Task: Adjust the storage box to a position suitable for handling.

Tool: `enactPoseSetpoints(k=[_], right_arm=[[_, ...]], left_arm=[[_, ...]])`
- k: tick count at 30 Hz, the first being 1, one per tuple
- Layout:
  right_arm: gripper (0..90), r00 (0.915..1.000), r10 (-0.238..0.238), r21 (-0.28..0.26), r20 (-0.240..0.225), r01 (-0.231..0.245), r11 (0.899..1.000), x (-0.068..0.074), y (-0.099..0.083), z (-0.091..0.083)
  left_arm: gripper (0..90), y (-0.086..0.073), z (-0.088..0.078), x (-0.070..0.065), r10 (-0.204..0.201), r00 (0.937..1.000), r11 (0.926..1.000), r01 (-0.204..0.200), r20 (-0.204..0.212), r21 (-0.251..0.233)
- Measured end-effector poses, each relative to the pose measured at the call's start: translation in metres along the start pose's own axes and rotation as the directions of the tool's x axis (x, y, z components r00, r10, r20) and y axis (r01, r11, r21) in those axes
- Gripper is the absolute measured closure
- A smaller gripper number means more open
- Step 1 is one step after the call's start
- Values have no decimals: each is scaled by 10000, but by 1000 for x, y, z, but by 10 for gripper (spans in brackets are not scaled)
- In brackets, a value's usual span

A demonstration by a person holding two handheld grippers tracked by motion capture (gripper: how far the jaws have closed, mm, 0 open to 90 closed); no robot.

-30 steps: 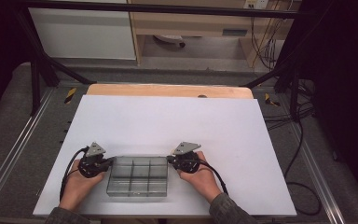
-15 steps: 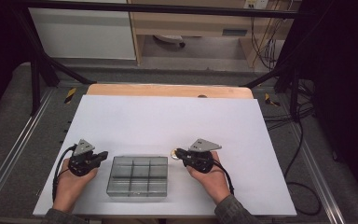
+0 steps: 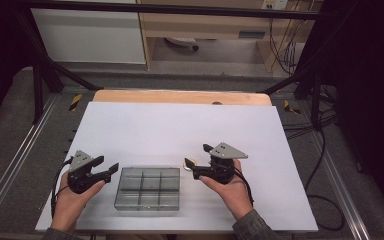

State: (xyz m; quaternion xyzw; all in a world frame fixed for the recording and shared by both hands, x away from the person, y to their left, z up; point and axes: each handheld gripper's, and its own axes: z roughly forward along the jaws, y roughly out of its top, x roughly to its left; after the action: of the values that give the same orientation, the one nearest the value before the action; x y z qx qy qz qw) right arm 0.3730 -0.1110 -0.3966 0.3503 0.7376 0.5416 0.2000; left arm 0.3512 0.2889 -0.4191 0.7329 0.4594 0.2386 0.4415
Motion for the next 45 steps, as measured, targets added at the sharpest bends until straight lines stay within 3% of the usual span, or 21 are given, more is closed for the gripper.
enactPoseSetpoints(k=[3,6,9,12,13,16,17,19,23,24,26,28,31,34,36,42,45], right_arm=[[85,10000,-60,169,28,60,9998,5,1,1],[60,9994,-280,56,-216,281,9996,14,1,2],[56,9981,37,-138,-613,-45,9999,23,3,3],[75,9971,-3,-174,-761,-10,9998,29,4,3],[84,9940,-168,-83,-1081,160,9998,36,5,5],[88,9894,-257,290,-1426,302,9991,45,7,7],[88,9894,-257,290,-1426,302,9991,45,7,7],[66,9854,-311,548,-1673,408,9977,60,7,12],[49,9819,-271,724,-1874,413,9965,74,3,18],[49,9805,-333,844,-1938,505,9952,85,2,22],[65,9796,-293,938,-1989,487,9944,93,2,24],[100,9796,-257,928,-1993,450,9947,97,2,24],[156,9809,-168,688,-1939,306,9972,112,1,22],[155,9792,-172,741,-2020,327,9967,116,-1,22],[140,9741,-39,1003,-2260,272,9946,120,-7,23],[121,9716,0,1426,-2365,347,9892,123,-11,27],[119,9687,-51,1493,-2481,435,9878,127,-12,27]], left_arm=[[222,0,-2,-3,58,9999,9998,-60,-99,-188],[37,-2,-3,-4,129,9998,9997,-132,-174,-186],[74,-1,-6,-3,-37,9997,9994,28,-234,-353],[67,-2,-11,-5,-309,9988,9982,289,-384,-518],[68,-2,-15,-10,-333,9982,9976,302,-495,-621],[71,-3,-20,-15,-185,9984,9977,149,-538,-655],[71,-5,-21,-18,-182,9990,9979,156,-418,-623],[74,-8,-24,-22,-264,9994,9983,251,-240,-525],[91,-13,-33,-24,-597,9973,9968,572,-439,-555],[85,-14,-36,-24,-598,9975,9965,574,-389,-602],[83,-14,-36,-24,-548,9979,9972,529,-355,-522],[82,-16,-37,-26,-525,9985,9982,521,-131,-305],[77,-17,-41,-33,-134,9997,9998,137,191,-118],[77,-19,-42,-34,-29,9990,10000,27,453,33],[78,-22,-43,-37,46,9956,9997,-70,938,251],[75,-32,-48,-39,164,9910,9971,-261,1332,710],[75,-35,-52,-38,139,9884,9979,-232,1510,599]])
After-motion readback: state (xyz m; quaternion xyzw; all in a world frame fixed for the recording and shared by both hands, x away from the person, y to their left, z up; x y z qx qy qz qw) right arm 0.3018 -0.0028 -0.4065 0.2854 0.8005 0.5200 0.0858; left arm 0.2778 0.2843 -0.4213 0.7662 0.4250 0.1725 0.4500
